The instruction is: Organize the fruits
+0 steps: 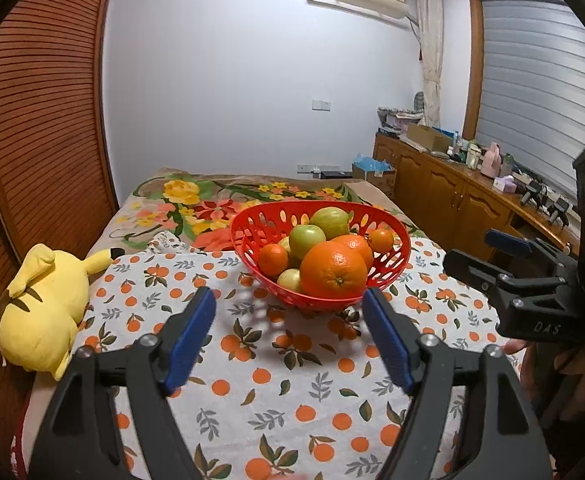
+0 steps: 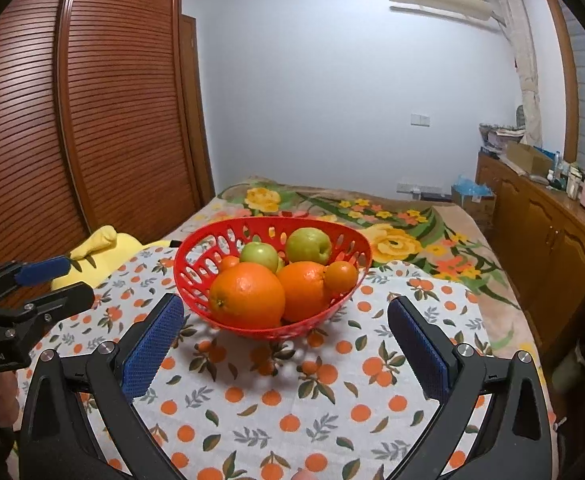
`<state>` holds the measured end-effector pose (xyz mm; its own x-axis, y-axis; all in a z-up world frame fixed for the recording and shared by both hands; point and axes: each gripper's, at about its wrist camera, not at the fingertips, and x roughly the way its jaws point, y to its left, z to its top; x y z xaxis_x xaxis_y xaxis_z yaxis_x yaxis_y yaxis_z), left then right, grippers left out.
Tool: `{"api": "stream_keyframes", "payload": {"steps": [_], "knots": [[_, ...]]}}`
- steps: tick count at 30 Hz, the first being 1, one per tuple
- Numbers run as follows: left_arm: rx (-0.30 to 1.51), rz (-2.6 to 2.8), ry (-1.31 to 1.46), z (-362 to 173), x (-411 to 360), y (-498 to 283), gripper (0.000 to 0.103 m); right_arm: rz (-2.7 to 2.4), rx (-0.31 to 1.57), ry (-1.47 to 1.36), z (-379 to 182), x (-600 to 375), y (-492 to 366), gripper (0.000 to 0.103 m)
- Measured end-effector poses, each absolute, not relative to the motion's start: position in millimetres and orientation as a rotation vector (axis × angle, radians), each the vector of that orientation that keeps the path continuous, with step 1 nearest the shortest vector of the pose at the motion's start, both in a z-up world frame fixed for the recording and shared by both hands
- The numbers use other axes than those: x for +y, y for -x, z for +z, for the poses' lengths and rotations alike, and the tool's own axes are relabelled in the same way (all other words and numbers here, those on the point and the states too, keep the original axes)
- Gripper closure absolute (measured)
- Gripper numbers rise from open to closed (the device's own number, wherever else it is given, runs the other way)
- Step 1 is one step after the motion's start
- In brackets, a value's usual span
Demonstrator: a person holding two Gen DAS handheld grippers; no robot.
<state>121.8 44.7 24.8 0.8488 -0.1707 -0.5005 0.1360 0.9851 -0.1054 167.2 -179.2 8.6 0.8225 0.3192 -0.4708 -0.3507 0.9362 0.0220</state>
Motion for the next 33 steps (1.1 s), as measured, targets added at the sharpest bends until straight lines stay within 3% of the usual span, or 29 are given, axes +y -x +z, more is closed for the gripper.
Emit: {"api": "stream_keyframes", "payload": {"steps": [33], "knots": [[0.545, -0.053, 0.031, 15, 41, -78, 0.018, 0.294, 0.441, 0.009, 3, -201, -109, 0.0]]}}
